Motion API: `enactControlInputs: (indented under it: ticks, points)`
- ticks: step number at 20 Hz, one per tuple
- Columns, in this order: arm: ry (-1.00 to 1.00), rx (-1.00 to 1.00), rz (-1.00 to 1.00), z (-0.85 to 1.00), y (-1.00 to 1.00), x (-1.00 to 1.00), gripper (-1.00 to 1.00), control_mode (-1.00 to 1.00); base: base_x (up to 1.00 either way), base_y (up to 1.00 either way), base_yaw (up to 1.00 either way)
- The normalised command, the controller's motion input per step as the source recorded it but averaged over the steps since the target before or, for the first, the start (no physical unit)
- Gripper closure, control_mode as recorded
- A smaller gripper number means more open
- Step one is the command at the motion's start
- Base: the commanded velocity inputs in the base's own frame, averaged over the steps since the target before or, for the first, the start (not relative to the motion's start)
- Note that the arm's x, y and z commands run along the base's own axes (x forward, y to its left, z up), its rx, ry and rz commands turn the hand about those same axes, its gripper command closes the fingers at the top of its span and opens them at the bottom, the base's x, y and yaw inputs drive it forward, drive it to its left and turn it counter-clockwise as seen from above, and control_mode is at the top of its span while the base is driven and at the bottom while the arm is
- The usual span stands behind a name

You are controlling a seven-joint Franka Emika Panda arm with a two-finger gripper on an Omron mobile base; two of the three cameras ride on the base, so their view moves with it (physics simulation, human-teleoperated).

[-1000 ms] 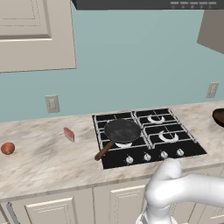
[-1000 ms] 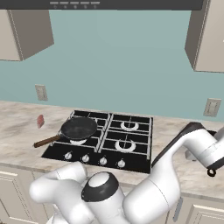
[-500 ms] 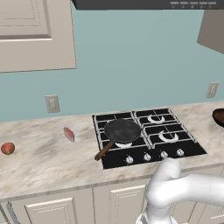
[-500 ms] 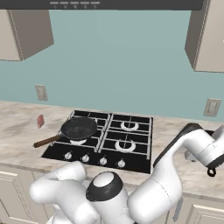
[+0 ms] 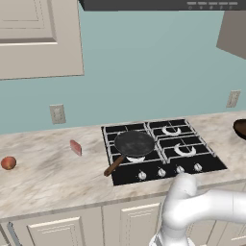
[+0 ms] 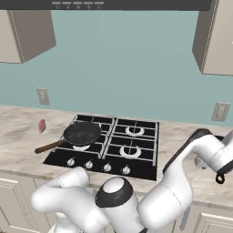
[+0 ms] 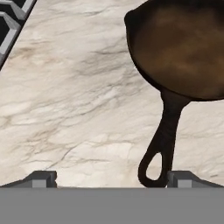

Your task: Place both pans onto different burners. Then place the onion and the steak on different pans.

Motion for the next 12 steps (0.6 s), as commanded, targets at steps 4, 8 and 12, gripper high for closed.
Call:
enactControlInputs:
  ticks: [4, 8, 12]
  points:
    - [0.02, 0.0, 0.0, -0.08, -0.11, 0.12, -1.0, -1.0, 0.0, 0.0, 0.0]
    - [0.02, 0.0, 0.0, -0.1, -0.1, 0.13, -1.0, -1.0, 0.0, 0.0, 0.0]
    - [0.02, 0.0, 0.0, -0.12, -0.09, 0.13, -1.0, -1.0, 0.0, 0.0, 0.0]
